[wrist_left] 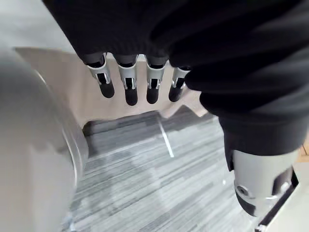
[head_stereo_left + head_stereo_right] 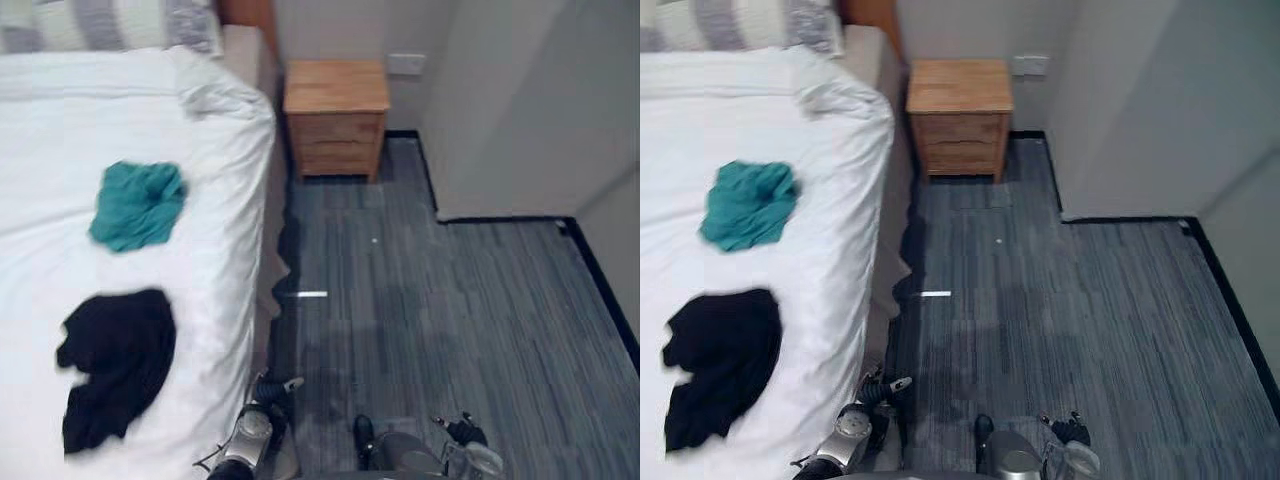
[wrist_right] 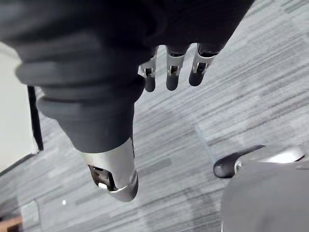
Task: Tidy the bed and pick cloth on bed and put in laundry
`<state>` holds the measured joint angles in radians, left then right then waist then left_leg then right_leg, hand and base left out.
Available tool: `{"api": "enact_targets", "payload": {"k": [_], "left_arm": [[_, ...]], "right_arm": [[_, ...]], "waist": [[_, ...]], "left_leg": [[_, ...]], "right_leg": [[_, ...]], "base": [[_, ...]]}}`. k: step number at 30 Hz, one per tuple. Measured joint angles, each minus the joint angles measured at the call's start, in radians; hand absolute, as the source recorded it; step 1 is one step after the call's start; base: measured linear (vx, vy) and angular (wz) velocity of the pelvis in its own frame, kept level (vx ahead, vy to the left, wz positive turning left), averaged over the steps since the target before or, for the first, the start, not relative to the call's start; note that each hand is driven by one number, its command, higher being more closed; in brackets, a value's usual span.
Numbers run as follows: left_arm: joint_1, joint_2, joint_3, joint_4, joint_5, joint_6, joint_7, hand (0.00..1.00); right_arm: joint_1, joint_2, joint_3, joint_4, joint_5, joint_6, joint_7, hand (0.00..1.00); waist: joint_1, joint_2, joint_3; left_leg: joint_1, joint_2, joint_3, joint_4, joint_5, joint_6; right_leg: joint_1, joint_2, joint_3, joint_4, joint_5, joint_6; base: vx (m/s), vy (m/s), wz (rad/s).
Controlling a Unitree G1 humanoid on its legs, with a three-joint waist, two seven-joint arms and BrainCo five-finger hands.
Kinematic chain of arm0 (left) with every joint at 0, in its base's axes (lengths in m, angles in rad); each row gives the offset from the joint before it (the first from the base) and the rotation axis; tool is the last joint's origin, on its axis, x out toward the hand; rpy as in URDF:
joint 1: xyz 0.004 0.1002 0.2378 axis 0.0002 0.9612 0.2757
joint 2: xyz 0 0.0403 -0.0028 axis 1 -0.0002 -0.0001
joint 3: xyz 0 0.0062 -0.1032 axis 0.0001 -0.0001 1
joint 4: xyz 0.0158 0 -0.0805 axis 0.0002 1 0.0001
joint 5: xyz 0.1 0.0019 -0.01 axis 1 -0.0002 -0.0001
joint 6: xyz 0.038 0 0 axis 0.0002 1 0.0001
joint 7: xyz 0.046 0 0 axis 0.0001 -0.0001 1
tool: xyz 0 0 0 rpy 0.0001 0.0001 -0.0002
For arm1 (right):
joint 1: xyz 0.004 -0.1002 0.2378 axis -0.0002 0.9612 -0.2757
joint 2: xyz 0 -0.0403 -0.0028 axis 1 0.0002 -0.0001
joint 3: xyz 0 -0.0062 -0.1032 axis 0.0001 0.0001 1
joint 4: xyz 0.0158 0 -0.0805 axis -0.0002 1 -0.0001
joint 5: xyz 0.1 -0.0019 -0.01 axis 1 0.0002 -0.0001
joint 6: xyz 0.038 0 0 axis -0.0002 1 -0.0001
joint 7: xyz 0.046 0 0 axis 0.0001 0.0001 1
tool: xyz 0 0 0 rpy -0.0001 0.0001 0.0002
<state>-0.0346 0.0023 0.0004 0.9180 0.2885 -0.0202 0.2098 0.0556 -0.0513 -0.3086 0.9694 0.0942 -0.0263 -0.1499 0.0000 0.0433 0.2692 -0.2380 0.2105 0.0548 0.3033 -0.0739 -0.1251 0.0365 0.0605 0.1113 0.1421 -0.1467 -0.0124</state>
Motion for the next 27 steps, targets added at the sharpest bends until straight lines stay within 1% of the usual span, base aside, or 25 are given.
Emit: {"api": "enact_targets", "payload": {"k": [1, 2, 3, 4, 5, 6, 7, 8, 9, 10, 11, 12, 13, 14, 15, 16, 18, 19, 20, 21, 22, 23, 24, 26, 27], "left_arm": [[0.008, 0.014, 0.001, 0.003, -0.001, 0.000, 0.004, 0.00], [0.005, 0.027, 0.000, 0.006, -0.001, -0.004, 0.006, 0.00], [0.005, 0.033, -0.001, 0.009, -0.001, -0.007, 0.006, 0.00], [0.011, 0.068, -0.006, 0.019, -0.014, -0.010, 0.006, 0.00], [0.013, 0.098, -0.025, 0.031, -0.013, -0.004, 0.005, 0.00], [0.013, 0.109, -0.040, 0.039, -0.012, 0.000, 0.005, 0.00], [0.013, 0.107, -0.057, 0.040, -0.012, 0.004, 0.005, 0.00], [0.013, 0.088, -0.061, 0.045, -0.010, 0.006, 0.005, 0.00], [0.012, 0.075, -0.061, 0.049, -0.010, 0.010, 0.005, 0.00], [0.001, 0.051, -0.059, 0.065, -0.004, 0.013, 0.005, 0.00], [-0.004, 0.045, -0.059, 0.071, 0.002, 0.014, 0.004, 0.00], [-0.012, 0.046, -0.058, 0.072, 0.013, 0.014, -0.001, 0.00], [-0.014, 0.054, -0.056, 0.072, 0.025, 0.014, -0.007, 0.00], [-0.017, 0.043, -0.038, 0.076, 0.040, 0.016, -0.012, 0.00], [-0.010, 0.033, -0.034, 0.074, 0.044, 0.013, -0.014, 0.00], [-0.013, 0.031, -0.031, 0.074, 0.048, 0.010, -0.014, 0.00], [-0.012, 0.011, -0.008, 0.074, 0.050, 0.009, -0.014, 0.00], [0.005, -0.023, 0.050, 0.065, 0.047, 0.009, -0.013, 0.00], [0.032, -0.035, 0.054, 0.044, 0.043, 0.010, -0.016, 0.00], [0.038, -0.030, 0.052, 0.010, 0.033, 0.007, -0.014, 0.00], [0.037, -0.023, 0.050, -0.005, 0.023, 0.006, -0.011, 0.00], [0.037, -0.017, 0.049, -0.013, 0.010, 0.001, -0.008, 0.00], [0.037, -0.016, 0.049, -0.022, 0.001, -0.002, -0.008, 0.00], [0.031, -0.013, 0.049, -0.045, -0.013, -0.008, -0.007, 0.00], [0.031, -0.012, 0.047, -0.043, -0.013, -0.005, -0.007, 0.00]], "right_arm": [[0.013, 0.010, 0.009, -0.003, -0.009, 0.004, 0.001, 0.00], [0.035, 0.021, 0.012, 0.006, -0.029, 0.004, 0.003, 0.00], [0.040, 0.027, 0.003, 0.016, -0.027, 0.004, 0.003, 0.00], [0.039, 0.040, 0.007, 0.027, -0.039, 0.004, 0.014, 0.00], [0.042, 0.060, 0.013, 0.026, -0.051, 0.005, 0.019, 0.00], [0.053, 0.069, 0.014, 0.026, -0.058, 0.006, 0.020, 0.00], [0.074, 0.068, 0.029, 0.024, -0.062, 0.006, 0.019, 0.00], [0.080, 0.049, 0.044, 0.015, -0.065, 0.007, 0.019, 0.00], [0.079, 0.035, 0.051, 0.003, -0.065, 0.006, 0.020, 0.00], [0.066, 0.007, 0.053, -0.018, -0.065, 0.005, 0.019, 0.00], [0.058, -0.003, 0.053, -0.020, -0.066, 0.006, 0.019, 0.00], [0.049, -0.011, 0.053, -0.021, -0.065, 0.006, 0.017, 0.00], [0.050, -0.003, 0.053, -0.020, -0.066, 0.007, 0.015, 0.00], [0.031, -0.013, 0.040, -0.010, -0.065, 0.010, 0.002, 0.00], [0.023, -0.022, 0.041, -0.008, -0.069, 0.013, 0.000, 0.00], [0.020, -0.021, 0.041, -0.005, -0.070, 0.013, -0.001, 0.00], [0.023, -0.020, 0.040, -0.006, -0.071, 0.015, -0.002, 0.00], [0.035, -0.025, 0.045, -0.019, -0.070, 0.016, -0.001, 0.00], [0.040, -0.036, 0.059, -0.021, -0.070, 0.017, -0.001, 0.00], [0.036, -0.040, 0.072, -0.021, -0.070, 0.020, -0.002, 0.00], [0.036, -0.040, 0.083, -0.016, -0.070, 0.024, -0.002, 0.00], [0.028, -0.039, 0.093, -0.010, -0.071, 0.033, -0.001, 0.00], [0.023, -0.039, 0.098, -0.010, -0.072, 0.034, 0.000, 0.00], [-0.015, -0.034, 0.103, -0.002, -0.084, 0.036, 0.001, 0.00], [-0.019, -0.029, 0.107, -0.002, -0.090, 0.035, 0.001, 0.00]], "waist": [[0.007, -0.044, -0.017], [0.016, -0.078, -0.028], [0.018, -0.092, -0.028], [0.018, -0.123, -0.022], [0.008, -0.158, -0.016], [-0.004, -0.174, -0.015], [-0.028, -0.179, -0.016], [-0.040, -0.157, -0.009], [-0.046, -0.135, -0.005], [-0.058, -0.078, 0.004], [-0.064, -0.059, 0.006], [-0.073, -0.050, 0.009], [-0.073, -0.060, 0.010], [-0.073, -0.011, 0.019], [-0.079, 0.006, 0.009], [-0.079, 0.006, 0.008], [-0.079, 0.010, 0.009], [-0.074, 0.022, 0.011], [-0.063, 0.022, 0.014], [-0.045, 0.026, 0.015], [-0.034, 0.007, 0.020], [-0.026, -0.002, 0.016], [-0.020, -0.004, 0.015], [-0.005, -0.017, 0.010], [-0.003, -0.021, 0.005]], "left_leg": [[0.014, -0.043, 0.029, 0.019, -0.010, 0.065], [0.033, -0.088, 0.033, 0.010, -0.045, 0.094], [0.049, -0.099, 0.034, -0.004, -0.055, 0.107], [0.120, -0.110, 0.034, -0.071, -0.058, 0.109], [0.193, -0.123, 0.014, -0.123, -0.058, 0.110], [0.229, -0.127, -0.006, -0.144, -0.058, 0.110], [0.286, -0.117, -0.048, -0.160, -0.077, 0.105], [0.312, -0.108, -0.072, -0.164, -0.100, 0.102], [0.324, -0.099, -0.081, -0.171, -0.110, 0.100], [0.349, -0.064, -0.085, -0.200, -0.124, 0.081], [0.362, -0.049, -0.085, -0.214, -0.129, 0.073], [0.401, -0.035, -0.077, -0.259, -0.143, 0.054], [0.433, -0.044, -0.074, -0.280, -0.155, 0.036], [0.490, -0.004, -0.057, -0.292, -0.168, 0.020], [0.504, 0.018, -0.004, -0.266, -0.130, -0.011], [0.506, 0.024, 0.018, -0.225, -0.106, -0.025], [0.439, 0.064, 0.023, 0.048, -0.071, -0.084], [0.300, 0.107, -0.020, 0.401, 0.061, -0.107], [0.201, 0.128, -0.036, 0.674, 0.059, -0.111], [0.140, 0.138, -0.023, 0.817, 0.033, -0.102], [0.097, 0.136, 0.010, 0.858, 0.001, -0.086], [0.048, 0.137, 0.060, 0.817, -0.030, -0.042], [0.022, 0.137, 0.093, 0.763, -0.052, -0.032], [-0.013, 0.090, 0.305, 0.361, -0.077, 0.015], [-0.003, 0.077, 0.400, 0.251, -0.068, 0.038]], "right_leg": [[0.018, -0.046, 0.035, 0.004, -0.017, 0.030], [0.003, -0.084, 0.028, 0.057, -0.032, 0.054], [-0.029, -0.091, 0.027, 0.133, -0.035, 0.058], [-0.117, -0.084, 0.006, 0.378, -0.027, 0.085], [-0.185, -0.102, -0.039, 0.587, 0.031, 0.143], [-0.214, -0.115, -0.073, 0.686, 0.085, 0.141], [-0.272, -0.134, -0.121, 0.836, 0.069, 0.116], [-0.318, -0.143, -0.147, 0.843, -0.028, 0.087], [-0.348, -0.146, -0.159, 0.809, -0.065, 0.075], [-0.399, -0.142, -0.183, 0.641, -0.075, 0.059], [-0.413, -0.140, -0.190, 0.547, -0.069, 0.058], [-0.411, -0.154, -0.197, 0.258, 0.010, 0.078], [-0.408, -0.179, -0.203, 0.133, 0.095, 0.098], [-0.407, -0.160, -0.248, 0.197, 0.147, 0.067], [-0.413, -0.140, -0.251, 0.251, 0.095, 0.057], [-0.403, -0.130, -0.250, 0.278, 0.072, 0.041], [-0.322, -0.085, -0.253, 0.262, 0.023, 0.024], [-0.218, -0.046, -0.234, 0.192, 0.009, 0.007], [-0.133, -0.008, -0.209, 0.135, 0.005, -0.008], [-0.063, 0.008, -0.183, 0.098, 0.000, -0.021], [-0.007, 0.009, -0.163, 0.063, -0.001, -0.022], [0.052, 0.004, -0.151, 0.014, -0.002, -0.021], [0.076, 0.000, -0.143, -0.011, -0.003, -0.019], [0.144, -0.048, -0.192, -0.081, -0.009, 0.023], [0.155, -0.063, -0.223, -0.087, -0.017, 0.039]], "base": [[0.48, 0.380, -0.78], [0.48, 0.368, -0.52], [0.48, 0.362, -0.25], [0.37, 0.255, -0.05], [0.37, 0.193, 0.26], [0.45, -0.069, 0.91], [0.56, -0.170, 0.98], [0.47, -0.175, 0.88], [0.46, -0.196, 0.49], [0.38, -0.169, 0.27], [0.60, -0.283, 0.28], [0.42, -0.230, 0.24], [0.71, -0.391, 0.13], [0.76, -0.369, -0.08], [0.77, -0.355, -0.21], [0.60, -0.289, -0.23], [0.50, -0.282, -0.26], [0.55, -0.172, -0.60], [0.64, -0.119, -0.85], [0.52, -0.038, -0.88], [0.48, -0.021, -0.72], [0.38, 0.003, -0.52], [0.59, 0.067, -0.42], [0.55, 0.117, -0.20], [0.60, 0.113, 0.53]]}}
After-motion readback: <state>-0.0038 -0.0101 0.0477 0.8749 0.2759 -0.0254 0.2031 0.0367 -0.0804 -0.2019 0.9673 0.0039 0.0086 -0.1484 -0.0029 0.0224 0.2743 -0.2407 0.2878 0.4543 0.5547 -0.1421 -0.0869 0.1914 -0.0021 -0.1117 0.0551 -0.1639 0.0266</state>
